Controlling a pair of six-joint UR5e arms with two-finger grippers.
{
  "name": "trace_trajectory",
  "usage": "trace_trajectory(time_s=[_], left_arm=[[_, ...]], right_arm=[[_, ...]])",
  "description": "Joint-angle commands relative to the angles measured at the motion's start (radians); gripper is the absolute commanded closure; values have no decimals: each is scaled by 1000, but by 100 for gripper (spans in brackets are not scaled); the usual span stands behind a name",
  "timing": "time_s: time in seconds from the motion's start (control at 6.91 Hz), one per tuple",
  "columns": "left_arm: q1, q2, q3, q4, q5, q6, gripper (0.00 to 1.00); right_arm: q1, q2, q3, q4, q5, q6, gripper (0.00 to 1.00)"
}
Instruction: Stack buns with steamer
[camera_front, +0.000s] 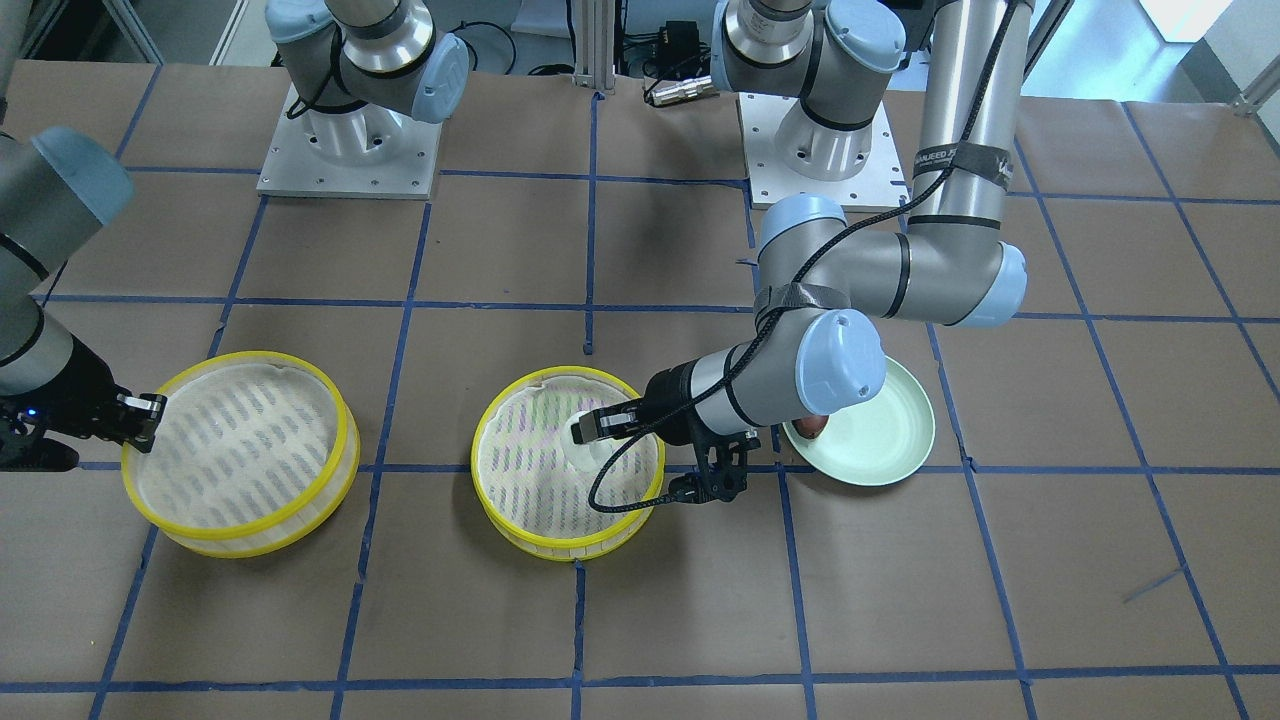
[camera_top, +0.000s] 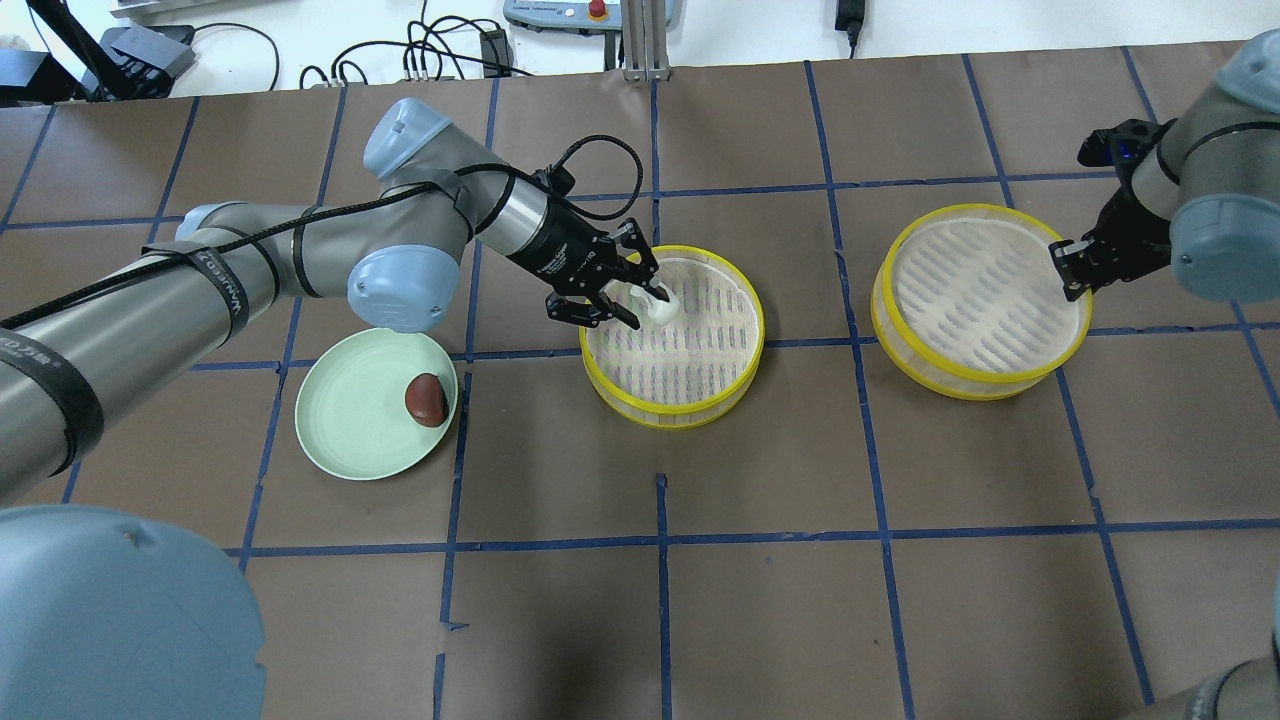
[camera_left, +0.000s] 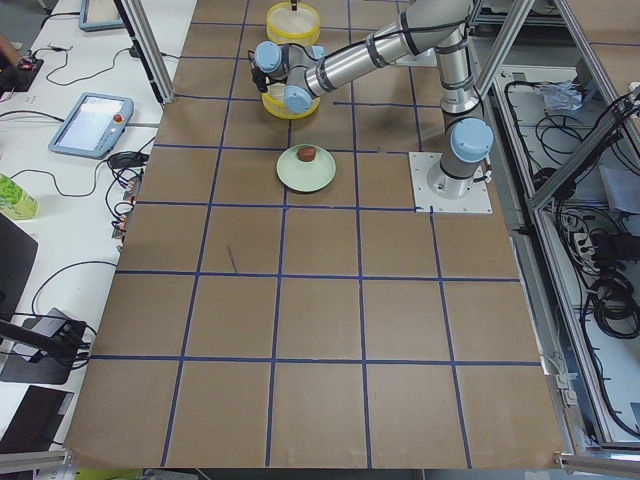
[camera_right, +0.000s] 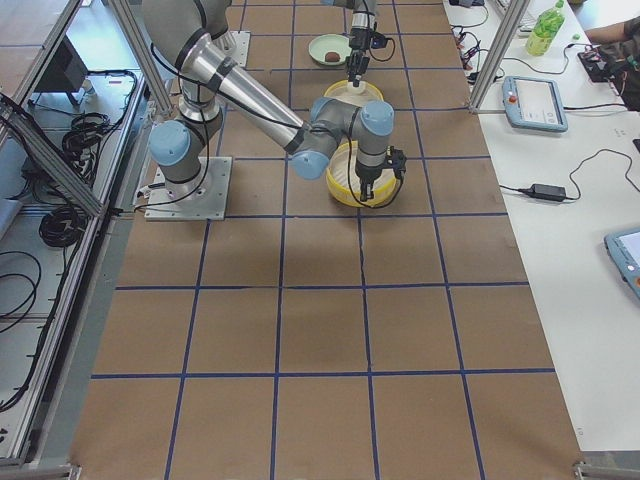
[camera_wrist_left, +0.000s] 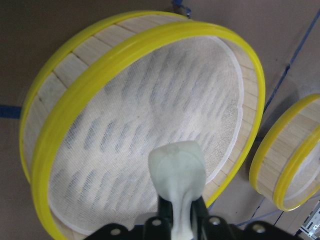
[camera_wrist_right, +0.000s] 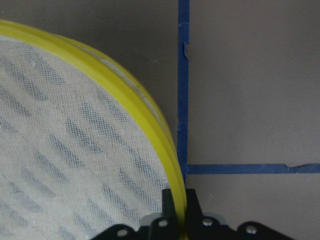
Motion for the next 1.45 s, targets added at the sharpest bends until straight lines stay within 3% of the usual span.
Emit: trace_trajectory(time_s=[0.0, 0.43, 0.72, 0.87, 1.16, 1.3], left_arm=[[-1, 1, 0, 4, 0, -4, 0], [0, 22, 0, 5, 35, 11, 0], [14, 91, -22, -54, 389, 165, 0], [44, 119, -23, -161, 549, 312, 0], [126, 127, -71, -220, 794, 596, 0], [126, 128, -108, -217, 874, 595, 0]], right_arm=[[33, -56, -27, 73, 13, 54, 96], [87, -86, -38, 99, 13, 139, 96], [249, -106, -61, 126, 10, 400, 96], [341, -107, -66, 154, 1, 559, 96], [526, -90, -86, 150, 2, 817, 96], [568, -66, -86, 149, 4, 879, 96]])
